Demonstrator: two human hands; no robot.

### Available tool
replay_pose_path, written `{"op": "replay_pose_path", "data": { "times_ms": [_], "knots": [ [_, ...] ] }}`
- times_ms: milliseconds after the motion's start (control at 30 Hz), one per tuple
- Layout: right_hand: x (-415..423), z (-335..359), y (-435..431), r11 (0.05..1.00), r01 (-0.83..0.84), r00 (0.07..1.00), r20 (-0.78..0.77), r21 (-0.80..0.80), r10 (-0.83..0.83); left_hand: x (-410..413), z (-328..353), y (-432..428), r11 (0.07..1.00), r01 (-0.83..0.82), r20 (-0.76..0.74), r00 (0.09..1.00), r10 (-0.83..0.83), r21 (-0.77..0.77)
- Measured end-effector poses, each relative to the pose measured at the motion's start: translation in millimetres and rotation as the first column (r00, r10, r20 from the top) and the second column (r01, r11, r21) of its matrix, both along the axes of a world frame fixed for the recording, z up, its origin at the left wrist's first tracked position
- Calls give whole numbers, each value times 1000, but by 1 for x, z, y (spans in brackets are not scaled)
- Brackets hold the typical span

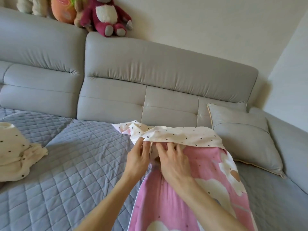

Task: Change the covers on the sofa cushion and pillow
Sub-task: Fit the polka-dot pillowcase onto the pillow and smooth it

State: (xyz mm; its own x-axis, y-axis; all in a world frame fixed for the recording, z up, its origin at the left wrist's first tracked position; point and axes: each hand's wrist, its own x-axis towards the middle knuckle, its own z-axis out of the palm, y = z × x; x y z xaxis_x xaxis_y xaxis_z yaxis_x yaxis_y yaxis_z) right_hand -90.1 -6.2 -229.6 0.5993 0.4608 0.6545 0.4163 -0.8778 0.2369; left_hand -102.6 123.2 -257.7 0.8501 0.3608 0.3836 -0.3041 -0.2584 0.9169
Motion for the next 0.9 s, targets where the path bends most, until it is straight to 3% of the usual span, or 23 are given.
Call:
{"op": "replay_pose_path", "data": {
  "times_ms": [67,167,267,367,433,500,600,700,767,800,900],
  "knots": [
    [10,12,-19,994,-106,982,159,28,101,-1,-6,8,997,-5,-18,1000,6,71],
    [34,41,-54,980,-74,979,201,185,36,-6,0,5,967,49,-67,997,-33,252],
    [44,38,-67,965,31,993,106,262,-61,-25,11,-26,886,97,-12,995,-103,453],
    [37,5,-56,939,200,980,-50,279,-194,-54,10,-55,840,179,80,964,-254,512],
    [37,-10,-50,893,344,938,-155,290,-310,-71,7,-68,745,239,25,946,-324,622],
    [40,-15,-50,858,406,910,-222,315,-350,-75,-1,-71,671,285,-110,950,-291,684],
    [40,-11,-52,806,259,898,-440,533,2,-62,-15,-45,750,250,-288,954,-82,612],
    [21,8,-58,702,196,658,-622,685,424,-65,-29,-15,729,236,-353,936,8,642],
    [10,17,-77,672,164,542,-635,722,550,-75,-31,-8,713,305,-404,914,-33,631],
    [5,19,-89,674,146,572,-618,724,539,-78,-28,-7,699,338,-433,901,-45,631],
    [-1,12,-133,641,176,871,-421,747,252,-70,1,-13,577,360,-464,885,37,733]
  ]
}}
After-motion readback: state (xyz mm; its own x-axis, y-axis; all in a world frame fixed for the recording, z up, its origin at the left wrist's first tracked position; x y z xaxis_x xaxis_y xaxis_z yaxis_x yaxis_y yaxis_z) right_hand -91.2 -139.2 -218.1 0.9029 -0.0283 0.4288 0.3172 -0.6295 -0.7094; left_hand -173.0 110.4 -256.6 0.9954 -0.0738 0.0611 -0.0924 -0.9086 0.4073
